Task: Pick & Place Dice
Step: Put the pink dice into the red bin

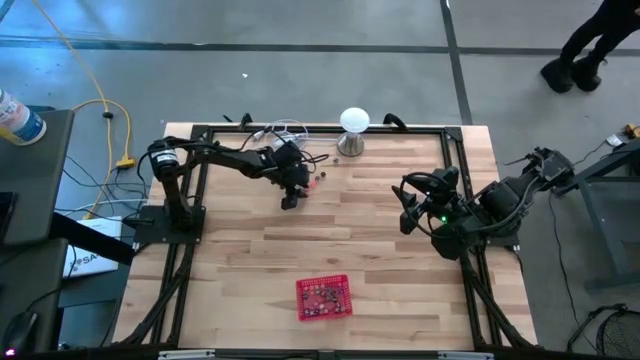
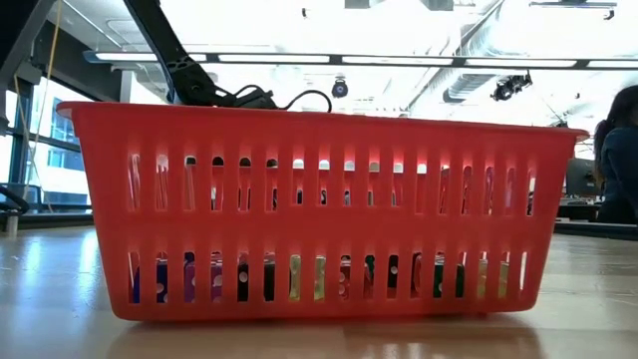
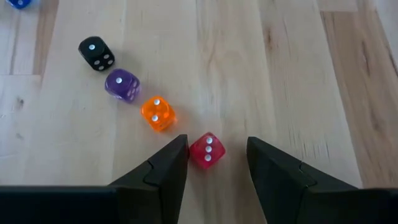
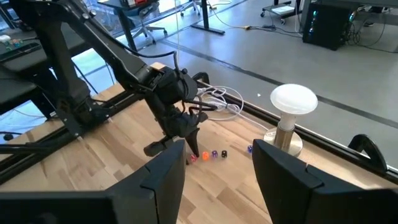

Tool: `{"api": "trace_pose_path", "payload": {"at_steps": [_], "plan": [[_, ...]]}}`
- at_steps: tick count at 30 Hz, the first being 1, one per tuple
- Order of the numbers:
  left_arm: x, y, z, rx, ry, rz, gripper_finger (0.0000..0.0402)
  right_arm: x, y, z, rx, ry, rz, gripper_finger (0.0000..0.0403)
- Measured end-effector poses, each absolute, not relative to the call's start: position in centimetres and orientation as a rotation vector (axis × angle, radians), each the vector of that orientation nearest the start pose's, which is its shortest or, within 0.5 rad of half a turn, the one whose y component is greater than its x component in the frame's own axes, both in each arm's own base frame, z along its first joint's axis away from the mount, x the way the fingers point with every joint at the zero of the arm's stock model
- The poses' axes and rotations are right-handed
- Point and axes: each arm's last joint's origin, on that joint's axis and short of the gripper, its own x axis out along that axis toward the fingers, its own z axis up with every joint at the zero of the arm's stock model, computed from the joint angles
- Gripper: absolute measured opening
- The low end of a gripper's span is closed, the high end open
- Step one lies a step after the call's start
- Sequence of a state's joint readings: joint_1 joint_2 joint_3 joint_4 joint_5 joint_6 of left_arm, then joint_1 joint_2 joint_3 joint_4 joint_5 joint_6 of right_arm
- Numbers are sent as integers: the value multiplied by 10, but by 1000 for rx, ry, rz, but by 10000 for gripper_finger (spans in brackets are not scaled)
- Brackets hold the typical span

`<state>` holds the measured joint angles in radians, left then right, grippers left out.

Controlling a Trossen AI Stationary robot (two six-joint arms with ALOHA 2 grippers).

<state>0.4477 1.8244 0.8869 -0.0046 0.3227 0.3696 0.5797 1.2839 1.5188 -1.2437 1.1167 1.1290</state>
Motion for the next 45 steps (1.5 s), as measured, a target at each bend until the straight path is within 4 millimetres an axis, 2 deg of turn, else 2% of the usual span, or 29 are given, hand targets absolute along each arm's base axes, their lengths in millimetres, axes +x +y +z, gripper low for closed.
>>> {"api": "trace_pose_path", "payload": {"at_steps": [6, 17, 23, 30, 34, 37, 41, 45], "plan": [[303, 136, 117, -14, 919, -30, 154, 193, 95, 404, 307, 297, -756, 177], [302, 135, 115, -16, 935, -21, 56, 200, 100, 400, 296, 299, -761, 177], [302, 136, 115, -40, 938, -3, 55, 211, 105, 391, 257, 326, -773, 177], [299, 142, 118, -224, 907, 35, 46, 220, 111, 387, 264, 321, -771, 177], [293, 141, 132, -223, 904, 62, 45, 221, 112, 388, 292, 308, -764, 177], [287, 133, 148, -152, 926, 80, 45, 224, 114, 389, 328, 298, -745, 177], [280, 116, 181, -33, 899, 71, 44, 228, 118, 394, 377, 251, -715, 177], [272, 93, 208, -38, 851, -1, 44, 233, 125, 400, 395, 222, -654, 177]]}}
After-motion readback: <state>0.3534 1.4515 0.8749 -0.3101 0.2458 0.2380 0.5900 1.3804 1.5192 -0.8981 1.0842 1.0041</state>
